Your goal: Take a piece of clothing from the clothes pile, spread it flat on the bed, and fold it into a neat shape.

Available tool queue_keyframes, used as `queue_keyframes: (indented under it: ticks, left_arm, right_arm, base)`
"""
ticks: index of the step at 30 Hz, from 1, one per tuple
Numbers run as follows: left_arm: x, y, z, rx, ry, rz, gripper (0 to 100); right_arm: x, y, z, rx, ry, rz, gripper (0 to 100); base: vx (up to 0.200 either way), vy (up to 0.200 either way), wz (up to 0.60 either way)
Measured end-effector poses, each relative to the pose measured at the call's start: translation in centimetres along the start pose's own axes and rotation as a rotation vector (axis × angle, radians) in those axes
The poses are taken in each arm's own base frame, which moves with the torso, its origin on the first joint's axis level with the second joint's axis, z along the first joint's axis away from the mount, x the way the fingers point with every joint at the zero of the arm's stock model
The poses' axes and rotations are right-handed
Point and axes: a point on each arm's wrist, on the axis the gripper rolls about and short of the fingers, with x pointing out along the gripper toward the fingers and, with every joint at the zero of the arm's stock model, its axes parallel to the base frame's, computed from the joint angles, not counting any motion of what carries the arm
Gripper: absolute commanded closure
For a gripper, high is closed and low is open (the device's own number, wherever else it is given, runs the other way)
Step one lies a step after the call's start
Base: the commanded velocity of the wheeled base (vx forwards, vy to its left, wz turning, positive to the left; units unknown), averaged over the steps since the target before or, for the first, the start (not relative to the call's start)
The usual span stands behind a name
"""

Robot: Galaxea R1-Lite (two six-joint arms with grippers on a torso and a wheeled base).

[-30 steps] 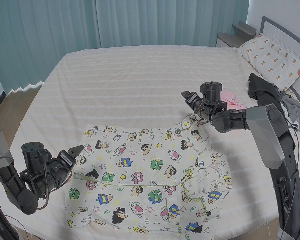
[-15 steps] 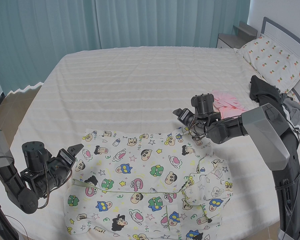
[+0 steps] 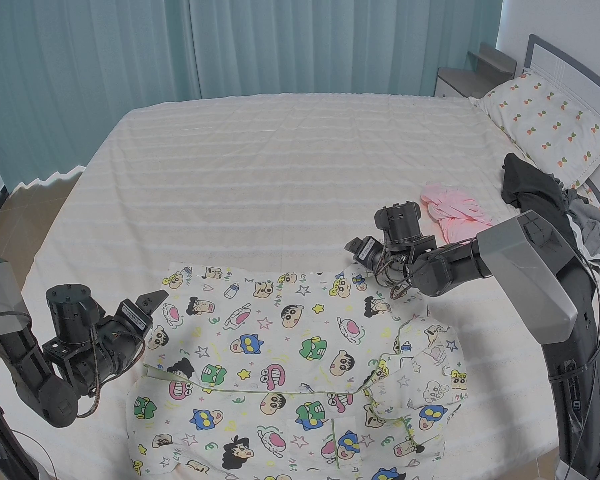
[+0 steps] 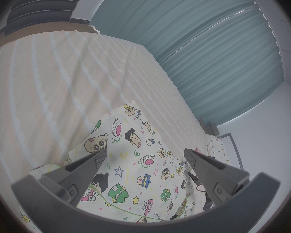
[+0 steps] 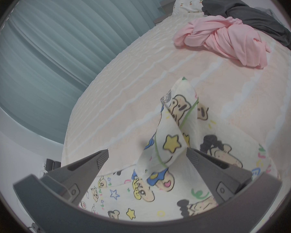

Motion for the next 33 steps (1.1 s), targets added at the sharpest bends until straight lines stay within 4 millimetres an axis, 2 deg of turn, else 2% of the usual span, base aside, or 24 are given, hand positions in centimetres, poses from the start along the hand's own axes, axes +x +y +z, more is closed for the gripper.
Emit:
queue_keyframes:
  ticks: [6, 12, 21, 28, 33]
  left_arm:
    - [0.2, 0.1, -0.1, 0.001, 0.001, 0.008, 0]
    - [0.2, 0.2, -0.2, 0.002, 0.004, 0.011, 0]
    - [0.4, 0.3, -0.3, 0.002, 0.009, 0.018, 0]
    - [0.5, 0.5, -0.3, 0.002, 0.012, 0.023, 0]
    - [0.5, 0.5, -0.4, 0.002, 0.013, 0.024, 0]
  right_arm:
    - [-0.5, 0.1, -0.5, -0.02, 0.011, -0.007, 0]
    - [0.0, 0.7, -0.7, -0.025, 0.011, 0.02, 0]
    - [1.6, 3.3, 1.5, 0.03, -0.1, 0.152, 0]
    - [2.3, 3.3, 1.3, 0.058, -0.116, 0.168, 0]
    - [2.3, 2.7, 2.4, 0.07, -0.141, 0.155, 0]
  base:
    - [0.0, 0.0, 0.0]
    - [0.0, 0.0, 0.0]
    - [0.0, 0.0, 0.0]
    - [0.0, 0.0, 0.0]
    - [0.0, 0.0, 0.0]
